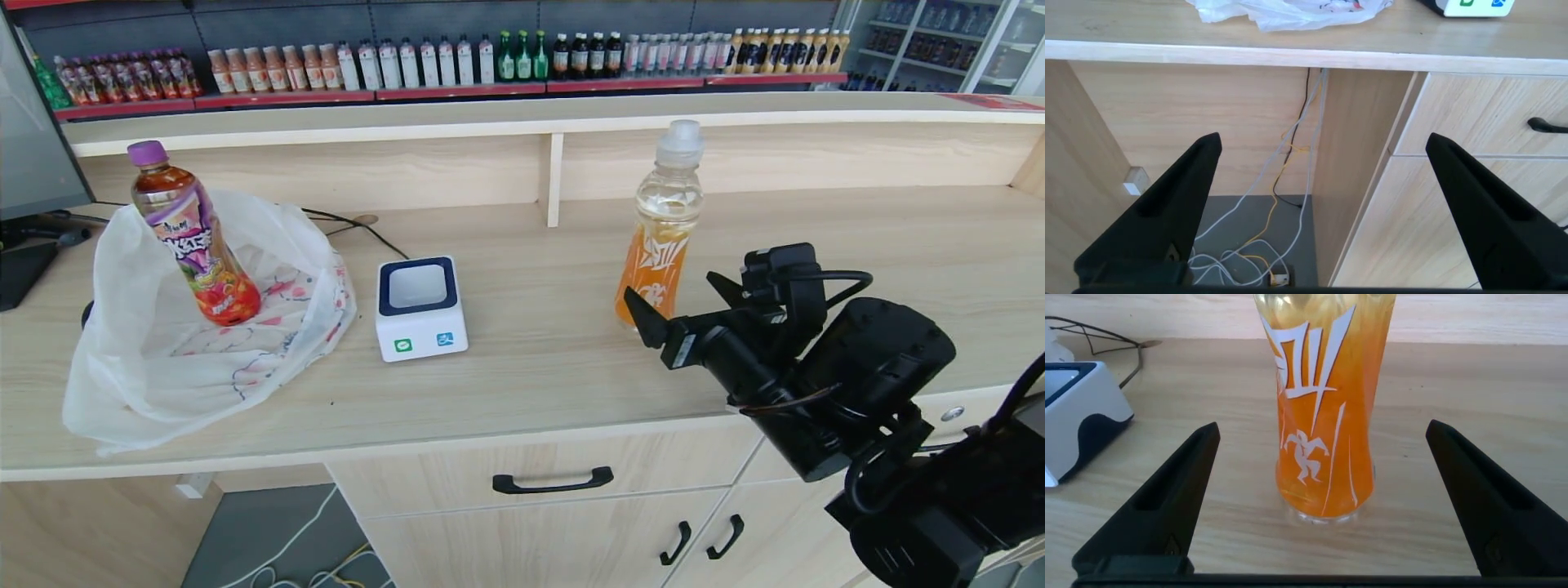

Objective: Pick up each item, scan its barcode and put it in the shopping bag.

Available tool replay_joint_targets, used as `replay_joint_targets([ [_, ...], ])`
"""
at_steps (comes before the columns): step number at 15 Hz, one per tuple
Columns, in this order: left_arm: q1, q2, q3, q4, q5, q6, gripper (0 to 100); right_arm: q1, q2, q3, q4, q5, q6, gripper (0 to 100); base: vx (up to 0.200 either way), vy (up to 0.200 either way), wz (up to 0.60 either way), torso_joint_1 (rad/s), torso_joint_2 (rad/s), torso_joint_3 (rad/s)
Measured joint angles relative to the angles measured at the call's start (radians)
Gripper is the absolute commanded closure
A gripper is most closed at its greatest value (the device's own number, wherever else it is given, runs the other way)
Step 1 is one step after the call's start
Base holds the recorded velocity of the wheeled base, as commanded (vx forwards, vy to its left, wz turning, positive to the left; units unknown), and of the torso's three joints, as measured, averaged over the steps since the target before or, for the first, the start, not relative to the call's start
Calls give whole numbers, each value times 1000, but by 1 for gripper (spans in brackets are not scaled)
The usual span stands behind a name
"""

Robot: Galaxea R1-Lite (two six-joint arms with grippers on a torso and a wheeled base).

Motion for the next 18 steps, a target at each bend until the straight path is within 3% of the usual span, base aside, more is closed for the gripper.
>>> replay_joint_targets([
  [5, 0, 0, 0, 0, 0, 0, 0, -16, 36, -149, 102, 4, -4, 0, 0, 0, 0, 0, 0, 0],
  [18, 0, 0, 0, 0, 0, 0, 0, -56, 87, -383, 300, 53, -18, 0, 0, 0, 0, 0, 0, 0],
])
